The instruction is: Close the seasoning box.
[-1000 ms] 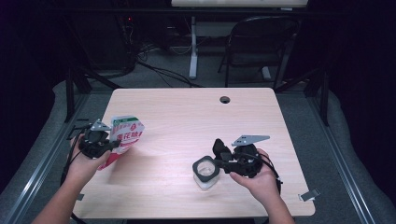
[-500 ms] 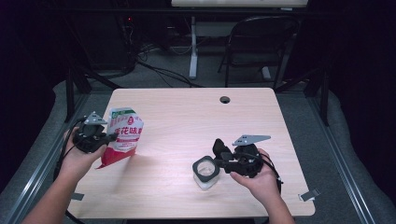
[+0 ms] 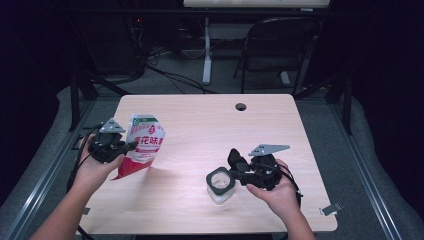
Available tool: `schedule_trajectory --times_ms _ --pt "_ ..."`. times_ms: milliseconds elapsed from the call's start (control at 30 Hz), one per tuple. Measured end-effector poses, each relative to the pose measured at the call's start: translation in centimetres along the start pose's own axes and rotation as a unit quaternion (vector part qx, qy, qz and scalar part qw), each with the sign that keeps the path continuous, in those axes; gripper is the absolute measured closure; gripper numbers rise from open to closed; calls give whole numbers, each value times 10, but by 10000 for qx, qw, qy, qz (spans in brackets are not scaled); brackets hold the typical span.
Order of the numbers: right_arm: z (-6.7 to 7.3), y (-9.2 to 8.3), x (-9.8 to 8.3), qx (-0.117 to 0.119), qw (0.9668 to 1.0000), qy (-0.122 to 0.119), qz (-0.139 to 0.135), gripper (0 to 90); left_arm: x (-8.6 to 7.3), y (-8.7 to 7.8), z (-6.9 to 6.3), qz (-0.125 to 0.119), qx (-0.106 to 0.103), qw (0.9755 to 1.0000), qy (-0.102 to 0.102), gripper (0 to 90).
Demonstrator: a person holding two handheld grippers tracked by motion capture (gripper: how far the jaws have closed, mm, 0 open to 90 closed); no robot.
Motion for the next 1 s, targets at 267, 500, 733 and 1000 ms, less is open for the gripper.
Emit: schedule_trajectory --times_ms 267,500,733,1000 --pt "1 0 0 -33 10000 -88 -6 589 13 11 -16 115 -246 9995 164 900" --pt "3 0 0 22 9999 -126 -13 600 27 27 -38 187 -430 9980 426 900" --pt "3 2 -2 115 9998 -51 138 625 35 42 -55 113 -623 9965 554 900" --pt "10 6 -4 174 9992 -208 291 670 34 63 -75 10 -891 9938 657 900"
Point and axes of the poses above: each handheld gripper's, and its own axes: y roughly forward along the jaws, x roughly out of its top, z roughly to its left, the point moved 5 cm from there along y, roughly forward along the jaws, and after that the axes turned 13 degrees about -x, right-handed, at the moved point
